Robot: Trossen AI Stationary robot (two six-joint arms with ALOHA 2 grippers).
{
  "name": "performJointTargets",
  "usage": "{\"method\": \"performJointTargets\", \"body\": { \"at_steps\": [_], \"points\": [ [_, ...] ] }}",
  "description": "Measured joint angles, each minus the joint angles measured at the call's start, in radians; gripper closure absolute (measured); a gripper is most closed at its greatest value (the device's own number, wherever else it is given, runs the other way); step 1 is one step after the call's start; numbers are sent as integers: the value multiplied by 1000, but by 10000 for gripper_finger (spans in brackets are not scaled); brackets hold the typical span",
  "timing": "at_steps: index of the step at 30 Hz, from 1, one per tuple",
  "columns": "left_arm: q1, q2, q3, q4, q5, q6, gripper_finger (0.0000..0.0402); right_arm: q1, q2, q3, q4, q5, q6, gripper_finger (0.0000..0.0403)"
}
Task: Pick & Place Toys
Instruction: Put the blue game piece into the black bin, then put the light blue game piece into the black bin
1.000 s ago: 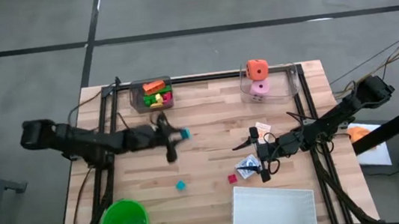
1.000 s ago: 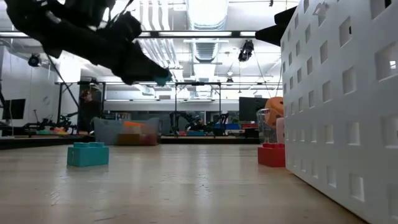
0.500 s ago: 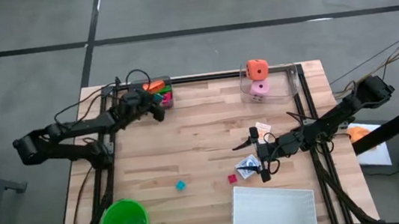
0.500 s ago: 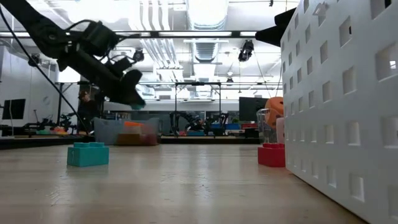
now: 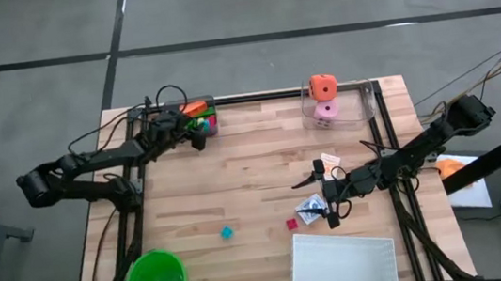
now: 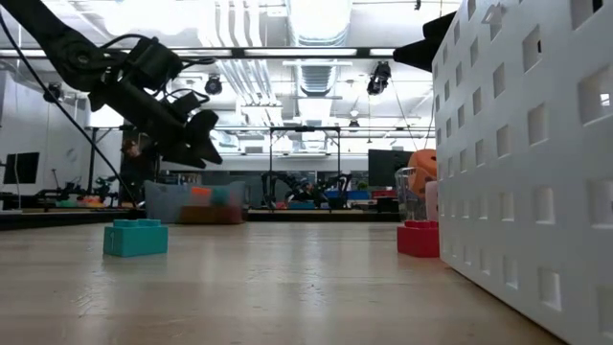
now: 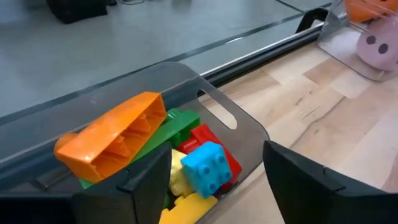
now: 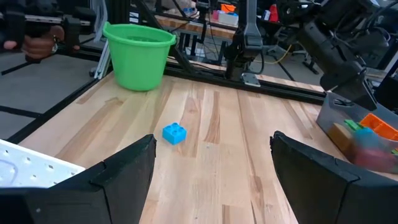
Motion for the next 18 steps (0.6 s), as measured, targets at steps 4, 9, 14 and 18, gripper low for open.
{"method": "performJointTargets", "body": {
  "at_steps": [4,9,14,18],
  "points": [
    [-3,0,0,2,8,0,142,0,0,0,0,0,0,90],
    [-38,0,8,13,107,5,141,0,0,0,0,0,0,90],
    [-148,0,38,-5,271,81,141,0,0,0,0,0,-3,90],
    [-297,0,82,-105,305,138,140,0,0,0,0,0,-3,90]
  ]
}}
